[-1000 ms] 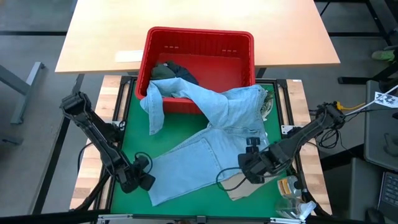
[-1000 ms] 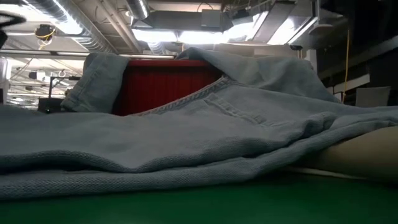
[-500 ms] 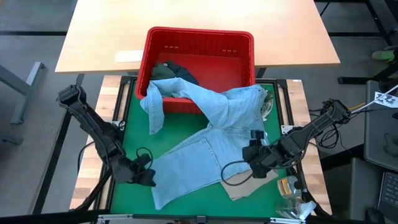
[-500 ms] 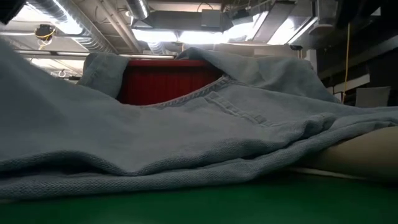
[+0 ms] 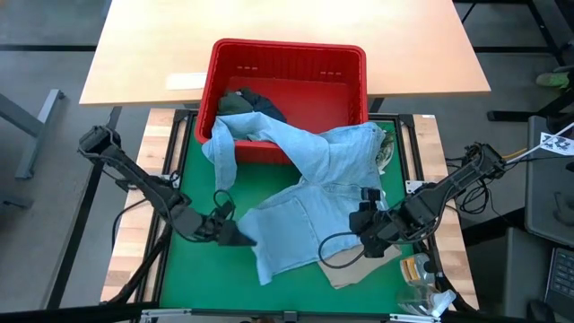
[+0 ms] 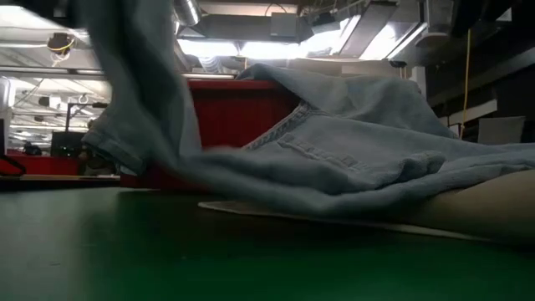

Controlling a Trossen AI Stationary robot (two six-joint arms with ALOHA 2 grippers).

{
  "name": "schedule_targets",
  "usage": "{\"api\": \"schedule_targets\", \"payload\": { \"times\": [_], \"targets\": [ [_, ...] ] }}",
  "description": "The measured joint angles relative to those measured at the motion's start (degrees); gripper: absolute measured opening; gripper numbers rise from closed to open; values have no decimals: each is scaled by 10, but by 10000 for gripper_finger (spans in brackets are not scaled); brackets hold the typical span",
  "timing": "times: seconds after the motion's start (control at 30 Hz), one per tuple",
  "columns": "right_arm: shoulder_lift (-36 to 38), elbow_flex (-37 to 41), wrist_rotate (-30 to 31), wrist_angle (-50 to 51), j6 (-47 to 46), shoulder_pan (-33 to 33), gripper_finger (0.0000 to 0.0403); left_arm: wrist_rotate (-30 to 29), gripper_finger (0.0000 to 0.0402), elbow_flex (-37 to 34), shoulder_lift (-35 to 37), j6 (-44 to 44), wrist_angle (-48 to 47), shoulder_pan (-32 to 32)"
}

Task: Fold Laundry from Bin
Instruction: Fold the light blue jeans

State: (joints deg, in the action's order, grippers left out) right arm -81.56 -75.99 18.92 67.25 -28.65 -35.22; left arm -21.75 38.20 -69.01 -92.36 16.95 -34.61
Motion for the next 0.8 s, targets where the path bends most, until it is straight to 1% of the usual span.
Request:
{"api": "schedule_targets", "payload": {
  "times": [0.1,0.17,0.27,0.37,0.47,0.63,0.8],
  "targets": [
    [0,0,0,-3,-9,0,186,3,0,0,-8,40,27,32],
    [0,0,0,-5,-20,0,186,16,0,1,-19,62,43,52],
    [0,0,0,-12,-31,0,186,38,0,25,-46,96,46,77],
    [0,0,-1,-13,-31,0,186,72,0,71,-85,144,47,100],
    [2,-5,-5,-2,-32,0,186,93,0,121,-123,185,48,120],
    [13,-55,-4,50,-33,-1,186,130,0,204,-190,228,47,152],
    [39,-76,35,54,-32,0,186,176,0,288,-269,268,45,185]
  ]
}}
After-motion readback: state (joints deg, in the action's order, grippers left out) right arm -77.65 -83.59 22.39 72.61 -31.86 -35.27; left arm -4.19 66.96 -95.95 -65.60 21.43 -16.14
